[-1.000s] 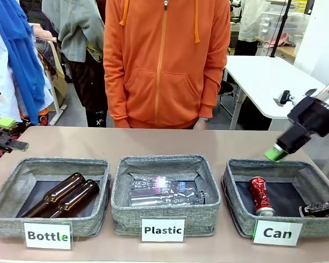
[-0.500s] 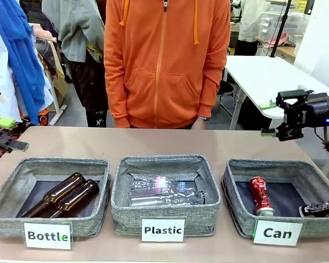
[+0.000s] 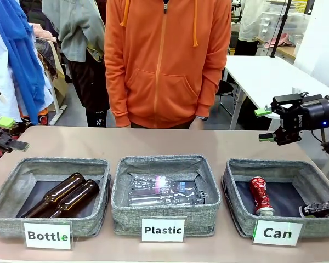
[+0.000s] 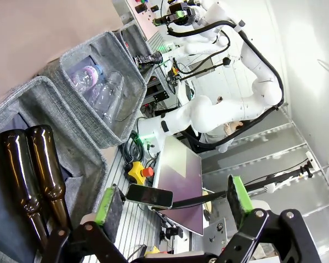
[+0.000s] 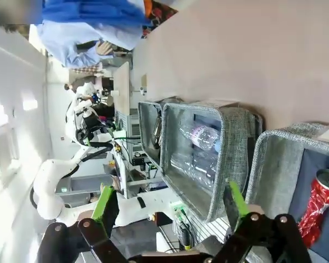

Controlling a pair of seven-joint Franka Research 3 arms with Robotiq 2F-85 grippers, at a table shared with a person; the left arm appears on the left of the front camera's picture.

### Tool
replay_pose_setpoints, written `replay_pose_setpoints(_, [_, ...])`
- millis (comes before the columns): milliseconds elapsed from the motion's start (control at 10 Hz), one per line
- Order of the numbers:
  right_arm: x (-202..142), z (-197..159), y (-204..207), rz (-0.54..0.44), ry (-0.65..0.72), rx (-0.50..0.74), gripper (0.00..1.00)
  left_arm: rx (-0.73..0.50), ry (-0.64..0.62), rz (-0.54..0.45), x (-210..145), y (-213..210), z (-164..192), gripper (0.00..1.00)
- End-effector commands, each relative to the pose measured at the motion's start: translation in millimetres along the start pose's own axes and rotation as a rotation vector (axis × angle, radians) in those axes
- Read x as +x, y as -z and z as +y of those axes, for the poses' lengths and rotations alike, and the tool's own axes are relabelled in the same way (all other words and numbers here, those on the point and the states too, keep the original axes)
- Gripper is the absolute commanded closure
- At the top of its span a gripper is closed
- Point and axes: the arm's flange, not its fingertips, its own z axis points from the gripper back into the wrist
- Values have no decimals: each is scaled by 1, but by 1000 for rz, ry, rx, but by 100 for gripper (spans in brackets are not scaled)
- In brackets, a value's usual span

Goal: Sort the can waste into the basket.
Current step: Pick up the can waste from the table and place it in the right Fabric basket.

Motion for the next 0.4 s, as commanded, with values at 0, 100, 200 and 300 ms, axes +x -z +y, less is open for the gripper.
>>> replay_pose_setpoints(0, [2,2,-8,-1,-20,-1,0,2,0,12,-2,1,-3,0])
replay_pose_setpoints(100, [2,2,-8,-1,-20,-1,0,2,0,12,-2,1,-3,0])
replay_pose_setpoints(200, [2,2,-8,-1,-20,-1,0,2,0,12,-2,1,-3,0])
replay_pose_setpoints(300, [2,2,-8,-1,-20,-1,0,2,0,12,-2,1,-3,0])
